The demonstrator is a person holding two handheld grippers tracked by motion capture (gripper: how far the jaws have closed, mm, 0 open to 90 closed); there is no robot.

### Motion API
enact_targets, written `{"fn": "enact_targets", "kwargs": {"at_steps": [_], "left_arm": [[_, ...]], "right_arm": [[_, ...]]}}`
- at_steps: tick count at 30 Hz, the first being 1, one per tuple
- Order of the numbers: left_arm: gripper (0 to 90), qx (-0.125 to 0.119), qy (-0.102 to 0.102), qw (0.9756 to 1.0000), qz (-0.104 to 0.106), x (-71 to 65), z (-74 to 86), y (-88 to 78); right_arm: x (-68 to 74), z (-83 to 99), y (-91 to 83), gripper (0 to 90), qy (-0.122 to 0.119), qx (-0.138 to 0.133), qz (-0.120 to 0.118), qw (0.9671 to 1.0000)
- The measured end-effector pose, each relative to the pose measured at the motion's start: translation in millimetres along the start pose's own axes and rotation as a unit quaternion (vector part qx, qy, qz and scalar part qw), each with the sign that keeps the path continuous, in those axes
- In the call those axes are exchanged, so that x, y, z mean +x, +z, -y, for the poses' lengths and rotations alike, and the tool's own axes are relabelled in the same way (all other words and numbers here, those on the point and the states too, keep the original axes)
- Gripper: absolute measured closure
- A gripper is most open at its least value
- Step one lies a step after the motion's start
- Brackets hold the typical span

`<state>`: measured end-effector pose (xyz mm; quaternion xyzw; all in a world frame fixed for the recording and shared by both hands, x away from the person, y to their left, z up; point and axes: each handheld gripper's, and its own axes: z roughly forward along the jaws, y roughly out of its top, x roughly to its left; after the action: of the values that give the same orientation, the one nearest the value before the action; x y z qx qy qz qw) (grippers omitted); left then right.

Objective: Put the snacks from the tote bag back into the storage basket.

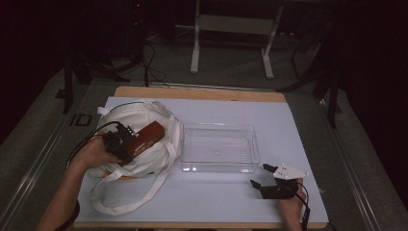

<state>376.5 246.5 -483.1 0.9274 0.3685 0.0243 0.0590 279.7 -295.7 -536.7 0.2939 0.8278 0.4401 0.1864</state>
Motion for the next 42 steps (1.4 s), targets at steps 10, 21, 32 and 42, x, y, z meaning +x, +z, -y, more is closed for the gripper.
{"fn": "enact_targets", "kwargs": {"at_steps": [10,21,32,42], "left_arm": [[43.2,-0.001,0.012,0.9999,-0.011,0.5,1.5,-5.2],[44.0,-0.001,0.044,0.9985,-0.032,1.1,2.8,-14.9],[44.1,-0.020,0.057,0.9977,-0.031,3.6,4.2,-30.2],[44.1,-0.064,0.055,0.9963,-0.017,7.5,5.2,-51.5]], "right_arm": [[0.1,0.0,0.2,19.3,-0.001,0.001,-0.001,1.0000],[0.1,0.0,0.1,19.3,-0.001,0.000,-0.001,1.0000],[0.2,0.0,0.1,19.3,-0.002,0.000,0.000,1.0000],[0.1,0.0,0.1,19.3,-0.002,0.000,0.000,1.0000]]}}
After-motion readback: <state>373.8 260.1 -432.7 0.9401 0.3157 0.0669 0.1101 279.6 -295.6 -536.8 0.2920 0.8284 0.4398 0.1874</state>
